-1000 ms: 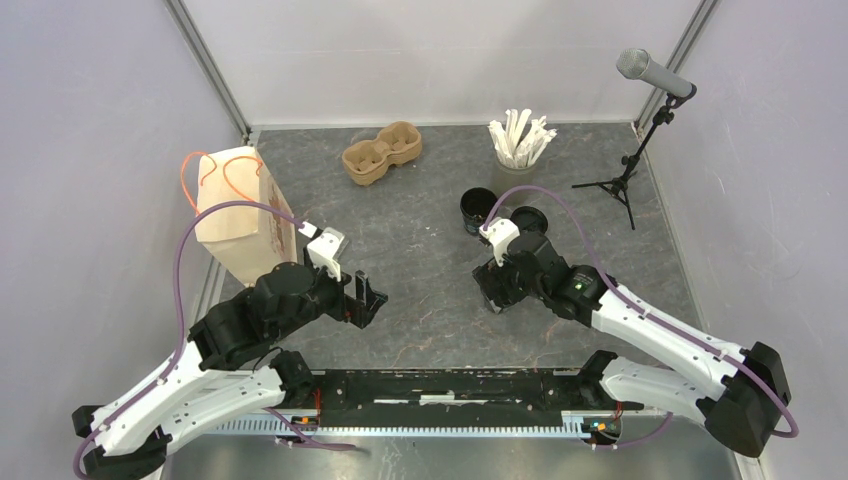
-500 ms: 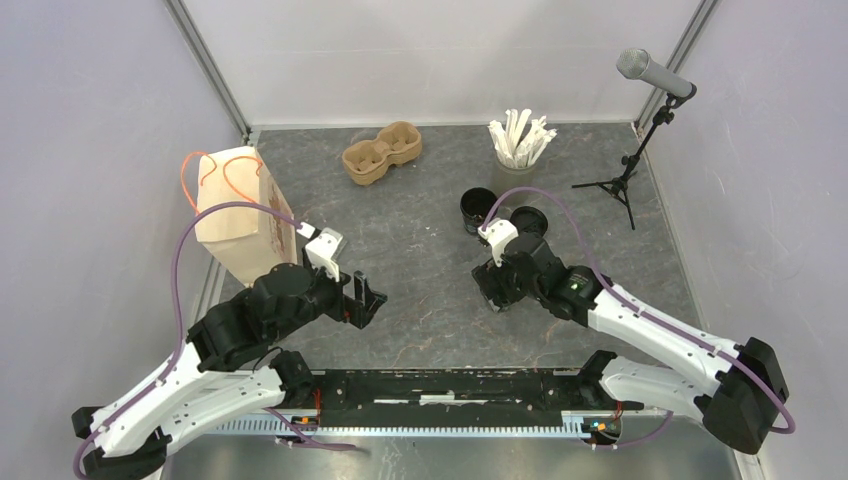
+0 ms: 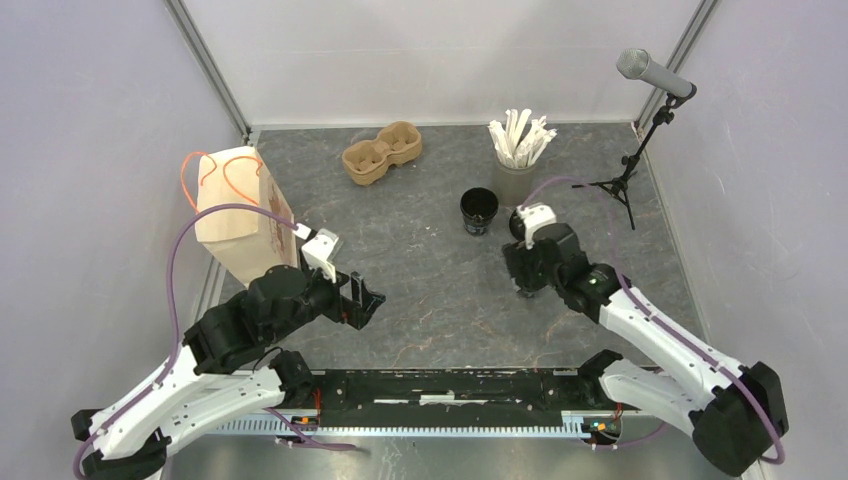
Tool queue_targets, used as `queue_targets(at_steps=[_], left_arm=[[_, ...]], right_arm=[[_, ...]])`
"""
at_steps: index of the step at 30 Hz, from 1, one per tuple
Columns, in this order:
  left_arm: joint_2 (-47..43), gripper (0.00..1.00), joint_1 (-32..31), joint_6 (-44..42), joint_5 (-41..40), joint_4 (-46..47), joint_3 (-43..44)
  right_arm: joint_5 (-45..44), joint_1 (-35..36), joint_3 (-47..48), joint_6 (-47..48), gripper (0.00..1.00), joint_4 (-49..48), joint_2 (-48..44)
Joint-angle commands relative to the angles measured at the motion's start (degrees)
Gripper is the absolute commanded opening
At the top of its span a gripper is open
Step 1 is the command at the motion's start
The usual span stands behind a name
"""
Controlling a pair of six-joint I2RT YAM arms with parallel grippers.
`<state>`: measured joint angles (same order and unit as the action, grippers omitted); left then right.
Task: Pack the takeout coffee
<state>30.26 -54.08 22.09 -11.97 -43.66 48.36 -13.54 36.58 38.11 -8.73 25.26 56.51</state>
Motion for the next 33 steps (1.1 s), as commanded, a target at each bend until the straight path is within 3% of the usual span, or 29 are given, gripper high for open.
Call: queue_targets(at_steps=[1, 12, 17, 21, 28, 33], left_arm=[[-1.0, 1.0, -0.1, -2.7, -0.3, 1.0, 0.0], [-2.1, 1.0, -0.1, -2.7, -0.6, 0.6, -0.1], [-1.3, 1.0, -0.1, -2.7, -1.2, 0.4, 0.0], [-0.6, 1.0, -0.1, -1.9, -3.3, 0.0, 0.1], [3.2, 1.0, -0.1, 0.2, -13.9, -2.3, 2.6], [6.0, 1.0, -0.1, -0.1, -14.0, -2.5, 4.9]], right_arm=[[0.4, -9.2, -2.1, 0.9, 0.91, 2.0, -1.1], [8.0, -25.8, -0.8, 5.0, 0.91, 2.7, -0.5], [12.1, -26.3, 0.1, 4.8, 0.98, 2.5, -0.5], [10.0, -26.3, 2.9, 4.7, 0.98, 4.4, -1.0], [6.7, -26.3, 9.4, 3.9, 0.98, 9.1, -3.7], [8.7, -26.4, 9.3, 4.2, 0.98, 7.9, -3.5]])
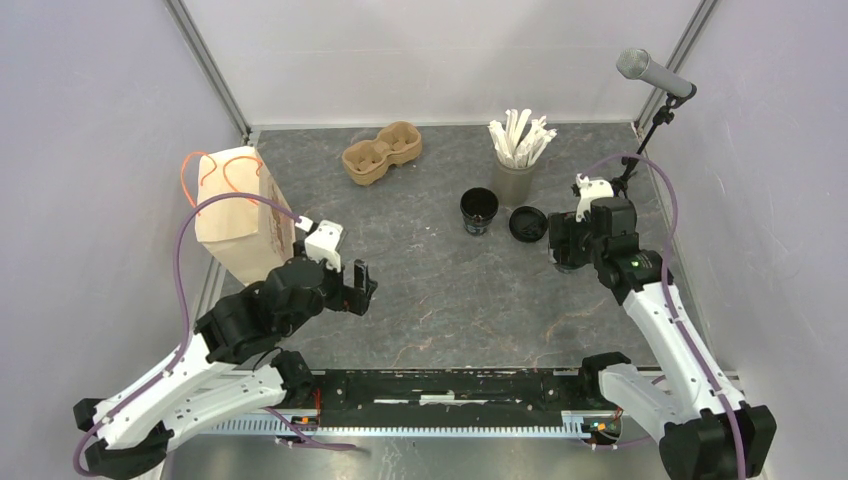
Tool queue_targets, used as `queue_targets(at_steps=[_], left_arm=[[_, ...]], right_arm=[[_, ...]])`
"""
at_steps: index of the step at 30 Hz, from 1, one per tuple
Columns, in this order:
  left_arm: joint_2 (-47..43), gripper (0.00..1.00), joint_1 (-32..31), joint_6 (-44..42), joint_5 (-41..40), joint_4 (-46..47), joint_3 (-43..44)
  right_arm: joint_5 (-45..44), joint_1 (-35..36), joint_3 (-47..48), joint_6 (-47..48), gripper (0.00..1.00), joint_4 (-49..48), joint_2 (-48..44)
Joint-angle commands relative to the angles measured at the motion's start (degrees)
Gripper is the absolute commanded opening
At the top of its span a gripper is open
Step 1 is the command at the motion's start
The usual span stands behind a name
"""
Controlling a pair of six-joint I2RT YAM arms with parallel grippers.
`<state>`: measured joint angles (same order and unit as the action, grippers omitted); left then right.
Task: Pack the takeout coffee
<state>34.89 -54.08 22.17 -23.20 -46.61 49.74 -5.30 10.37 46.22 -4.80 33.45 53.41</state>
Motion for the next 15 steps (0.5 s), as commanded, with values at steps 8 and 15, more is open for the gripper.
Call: queue_targets(at_steps=[8, 15], left_arm=[[3.7, 1.0, -0.1, 1.5, -1.0, 0.8, 1.8], [5.3, 1.0, -0.1, 2.4, 2.0, 3.4, 1.4]], right_arm=[[8.1, -0.2, -6.6, -2.5, 0.98, -5.4, -1.5], [8.3, -0.2, -10.7, -2.8, 0.98, -6.7, -1.5]])
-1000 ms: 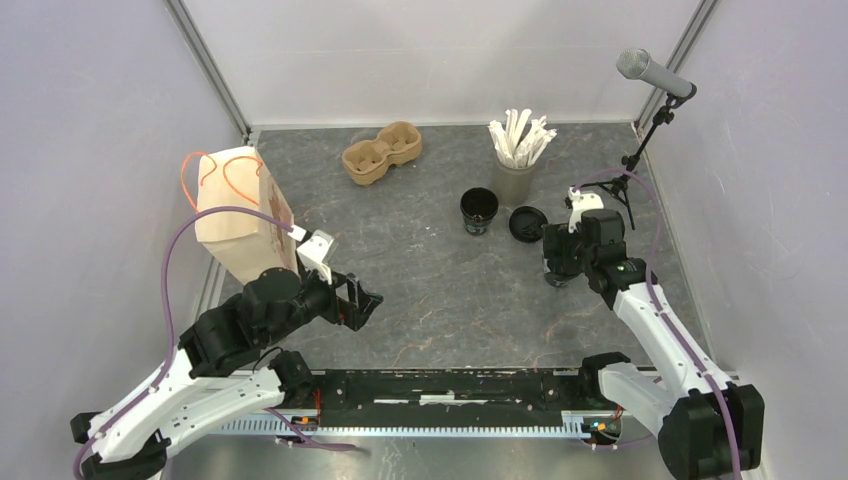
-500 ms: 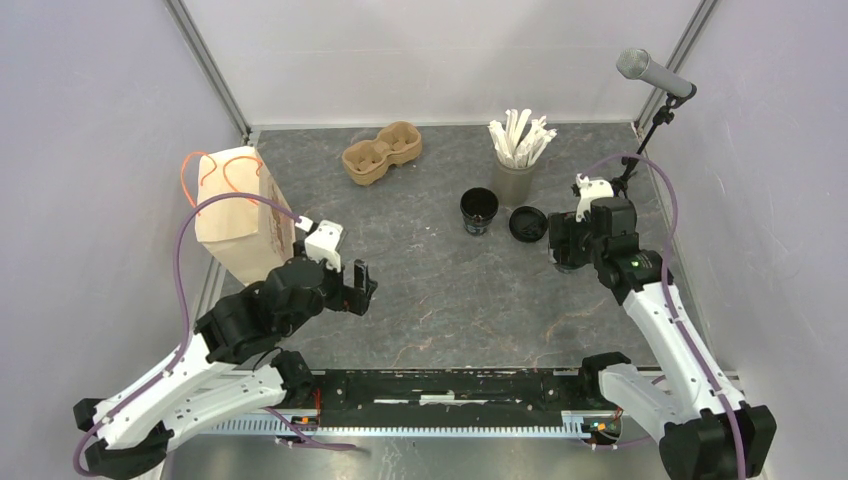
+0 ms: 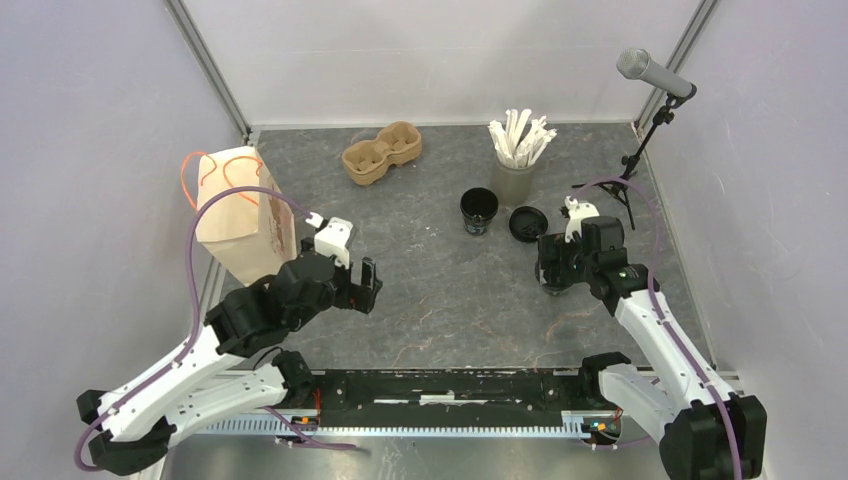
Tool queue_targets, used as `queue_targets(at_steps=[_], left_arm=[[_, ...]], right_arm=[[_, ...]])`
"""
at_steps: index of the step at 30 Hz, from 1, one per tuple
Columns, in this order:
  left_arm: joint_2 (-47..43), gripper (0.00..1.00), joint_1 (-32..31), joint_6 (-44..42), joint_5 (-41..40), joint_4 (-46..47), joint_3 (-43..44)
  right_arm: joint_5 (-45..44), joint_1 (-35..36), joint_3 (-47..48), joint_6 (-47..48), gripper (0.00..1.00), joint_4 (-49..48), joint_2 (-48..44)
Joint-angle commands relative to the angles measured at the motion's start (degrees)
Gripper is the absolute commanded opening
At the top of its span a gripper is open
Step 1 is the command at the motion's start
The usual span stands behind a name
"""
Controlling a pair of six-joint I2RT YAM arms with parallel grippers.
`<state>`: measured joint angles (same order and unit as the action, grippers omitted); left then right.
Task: Pack the takeout coffee
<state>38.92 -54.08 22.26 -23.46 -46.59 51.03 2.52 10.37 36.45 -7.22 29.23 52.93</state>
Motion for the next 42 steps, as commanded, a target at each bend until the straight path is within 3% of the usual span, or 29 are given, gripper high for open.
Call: queue_targets(at_steps=[1, 8, 11, 19, 29, 42], left_arm=[[2.1, 0.99, -0.1, 3.2, 3.2, 4.4, 0.6], [17.7, 0.87, -0.2, 11.9, 18.9, 24.6, 2.9], [26.4, 0.85, -0.2, 13.7, 21.2, 32.3, 5.8], [42.3, 0.81, -0.2, 20.9, 27.0, 45.3, 11.7], [56.2, 0.81, -0.2, 19.8, 34.9, 52.3, 18.2], [67.0, 0.85, -0.2, 18.9, 42.8, 60.7, 17.7]], right_arm=[[0.3, -0.1, -1.0, -0.2, 0.98, -2.3, -1.2], [0.8, -0.3, 0.9, -0.2, 0.98, -0.2, -2.8], [2.1, -0.3, 2.3, -0.3, 0.98, 0.2, -2.9], [15.7, -0.3, -2.7, -2.2, 0.98, -2.7, -7.2], [20.4, -0.3, -5.3, -2.4, 0.98, -3.4, -10.1], [20.9, -0.3, -5.2, -2.2, 0.98, -4.0, -9.8]])
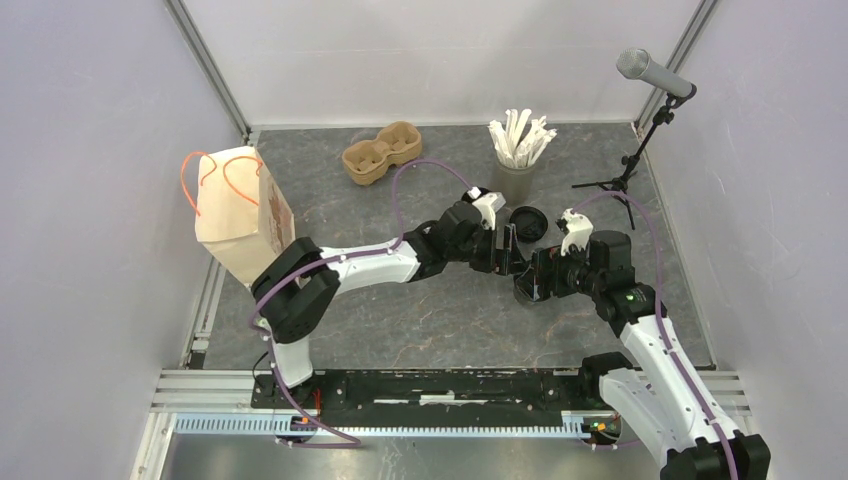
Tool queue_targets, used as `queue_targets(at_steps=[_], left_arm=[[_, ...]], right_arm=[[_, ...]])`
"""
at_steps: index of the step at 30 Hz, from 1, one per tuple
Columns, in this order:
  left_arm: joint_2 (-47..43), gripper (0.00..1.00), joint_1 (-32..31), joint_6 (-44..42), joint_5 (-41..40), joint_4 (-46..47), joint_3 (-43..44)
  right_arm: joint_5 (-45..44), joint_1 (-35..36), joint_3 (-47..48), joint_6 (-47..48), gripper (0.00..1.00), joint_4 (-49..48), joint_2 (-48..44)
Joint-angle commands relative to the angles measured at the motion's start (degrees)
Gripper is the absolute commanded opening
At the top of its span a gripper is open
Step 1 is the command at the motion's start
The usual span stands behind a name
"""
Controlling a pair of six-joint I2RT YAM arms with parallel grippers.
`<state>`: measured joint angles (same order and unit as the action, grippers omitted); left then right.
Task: Pack the takeout coffee
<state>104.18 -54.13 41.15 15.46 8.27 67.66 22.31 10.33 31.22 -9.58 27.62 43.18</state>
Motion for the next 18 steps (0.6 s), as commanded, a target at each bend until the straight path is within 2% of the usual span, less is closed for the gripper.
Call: queue_targets(at_steps=[1, 7, 18], left_arm=[[2.3, 0.85, -0.2, -0.1, 3.5, 5.5, 1.1], [5.8, 0.82, -0.2, 0.3, 2.7, 4.4, 1.0], [6.6, 0.81, -0.9, 0.0, 2.1, 4.4, 0.7]], right_arm=[[1.1, -0.2, 0.0, 0.2, 0.98, -2.5, 0.0], [0.7, -0.2, -0.9, -0.1, 0.98, -4.0, 1.1], [-4.4, -0.2, -1.5, 1.2, 0.98, -4.0, 1.4]])
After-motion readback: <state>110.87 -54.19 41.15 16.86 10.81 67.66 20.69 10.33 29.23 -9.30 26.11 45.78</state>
